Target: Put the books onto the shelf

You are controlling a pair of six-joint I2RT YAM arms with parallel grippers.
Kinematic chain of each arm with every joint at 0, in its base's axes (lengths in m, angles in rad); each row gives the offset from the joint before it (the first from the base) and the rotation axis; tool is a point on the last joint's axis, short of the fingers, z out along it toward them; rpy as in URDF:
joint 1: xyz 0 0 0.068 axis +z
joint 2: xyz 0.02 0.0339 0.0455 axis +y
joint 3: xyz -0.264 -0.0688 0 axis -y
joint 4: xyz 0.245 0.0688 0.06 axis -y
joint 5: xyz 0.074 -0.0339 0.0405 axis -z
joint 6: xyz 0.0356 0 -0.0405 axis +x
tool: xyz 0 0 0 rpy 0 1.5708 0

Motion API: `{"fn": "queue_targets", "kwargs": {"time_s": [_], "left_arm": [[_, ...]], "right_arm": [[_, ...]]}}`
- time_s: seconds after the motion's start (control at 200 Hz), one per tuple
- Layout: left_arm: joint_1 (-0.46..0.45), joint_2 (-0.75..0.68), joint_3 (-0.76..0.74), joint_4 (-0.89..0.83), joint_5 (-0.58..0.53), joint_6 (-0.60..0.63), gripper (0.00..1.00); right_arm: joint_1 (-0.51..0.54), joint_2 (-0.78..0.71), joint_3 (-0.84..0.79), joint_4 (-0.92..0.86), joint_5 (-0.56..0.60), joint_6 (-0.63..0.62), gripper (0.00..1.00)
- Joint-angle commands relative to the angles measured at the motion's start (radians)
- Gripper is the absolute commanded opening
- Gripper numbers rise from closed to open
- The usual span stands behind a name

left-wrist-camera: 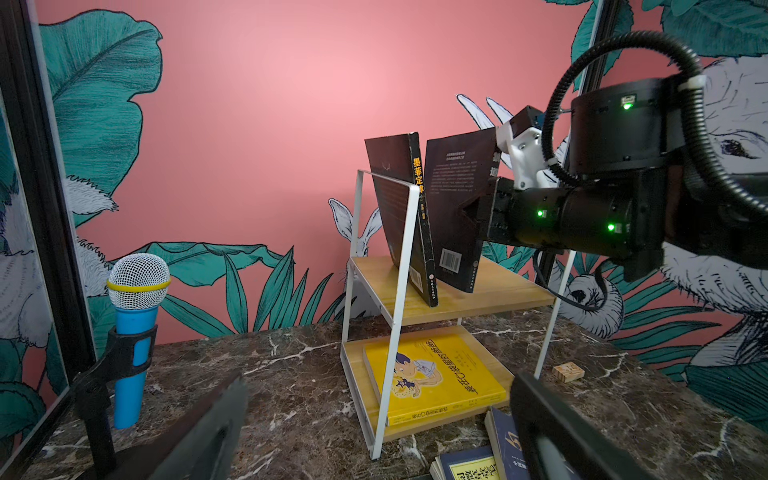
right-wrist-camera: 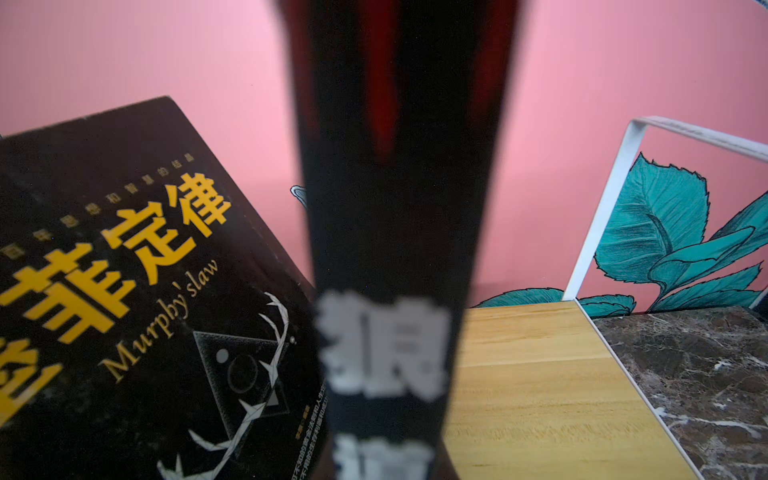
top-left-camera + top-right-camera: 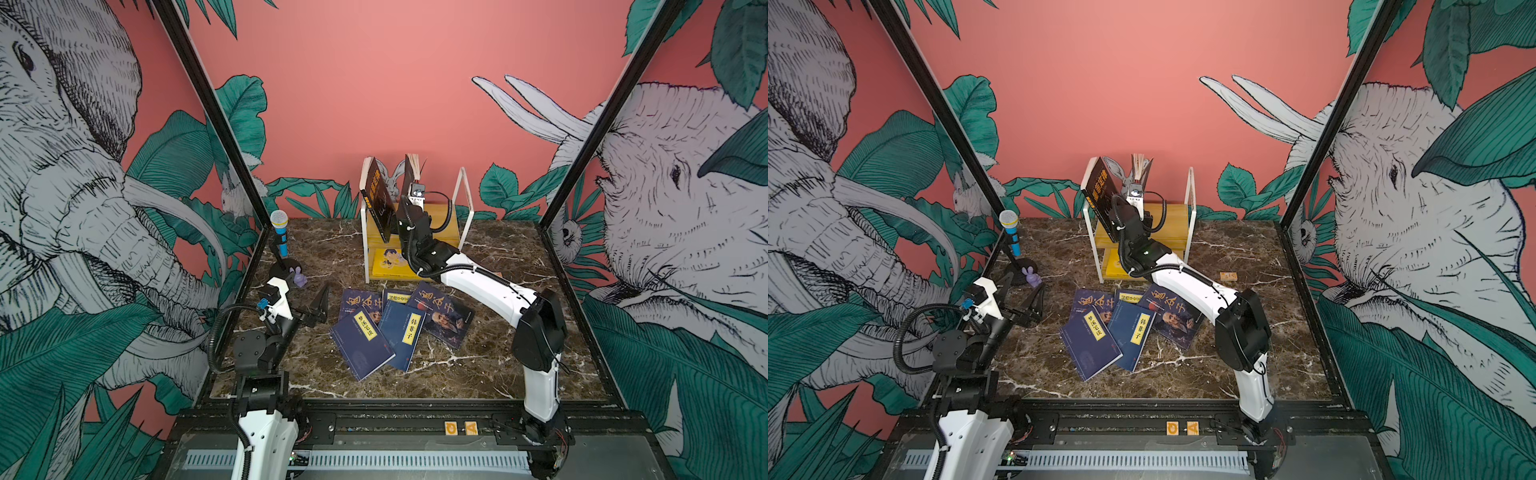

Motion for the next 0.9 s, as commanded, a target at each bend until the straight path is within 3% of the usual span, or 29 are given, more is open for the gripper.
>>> {"fn": "queue_targets", "kwargs": {"time_s": [0.0,0.215,0.485,0.895], "left_arm": [[-0.009,-0.016,-0.014,-0.013,-0.011,0.015,1.00],[-0.010,-0.014,-0.013,-0.016,-0.013,0.016,1.00],[-0.015,-0.025,-0.014,-0.016,-0.014,0.016,1.00],[-0.023,-0.030,-0.014,-0.014,-0.005,0.023,1.00]], "right_arm": [[0.006,-0.003,0.001,0.065,0.001,0.024,0.00],[0.018,0.014,0.015,0.052,-0.024,0.034,0.00],[0.033,0.009,0.014,0.051,-0.025,-0.003,0.19],[0.043,-0.005,-0.002,0.055,-0.014,0.007,0.31]]}}
